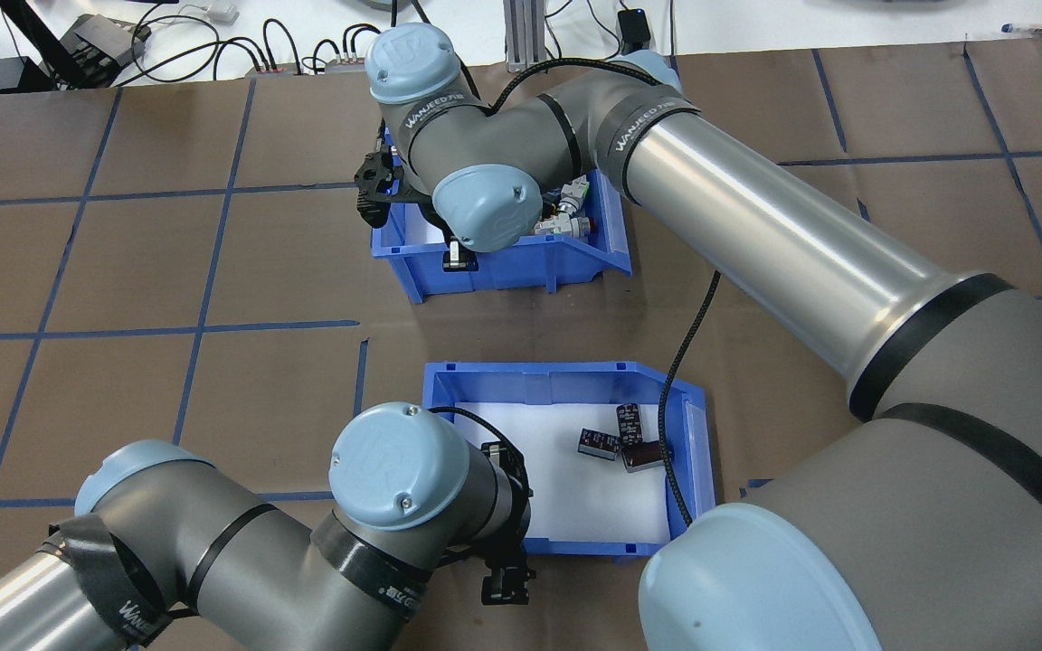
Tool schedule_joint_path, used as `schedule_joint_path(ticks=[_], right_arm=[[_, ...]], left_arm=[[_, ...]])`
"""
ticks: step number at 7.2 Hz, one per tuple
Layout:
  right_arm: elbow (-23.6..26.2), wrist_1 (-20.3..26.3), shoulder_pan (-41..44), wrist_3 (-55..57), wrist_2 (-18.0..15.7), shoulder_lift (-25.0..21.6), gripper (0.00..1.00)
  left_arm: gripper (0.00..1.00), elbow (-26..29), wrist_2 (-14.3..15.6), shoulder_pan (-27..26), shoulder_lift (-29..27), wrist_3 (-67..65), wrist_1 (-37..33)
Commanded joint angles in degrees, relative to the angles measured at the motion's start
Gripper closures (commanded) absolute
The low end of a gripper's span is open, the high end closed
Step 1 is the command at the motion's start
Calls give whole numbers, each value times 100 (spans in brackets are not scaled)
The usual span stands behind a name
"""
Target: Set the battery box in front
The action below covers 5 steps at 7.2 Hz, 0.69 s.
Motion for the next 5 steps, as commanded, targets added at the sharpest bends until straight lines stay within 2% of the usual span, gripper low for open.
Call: schedule_joint_path(ticks=[1, 3, 4, 5], right_arm=[[-197, -160, -45, -47, -16, -33, 100], [-234, -161, -185, -326, -567, -277, 100], [-155, -126, -377, -580, -596, -462, 100], [-67, -82, -692, -1035, -770, -638, 100]], left_arm=[[51, 1, 26, -6, -38, -40, 51], [91, 1, 9, -6, -38, -48, 121], [100, 9, 17, -6, -46, 39, 383], [100, 44, 78, 29, 58, 170, 447]])
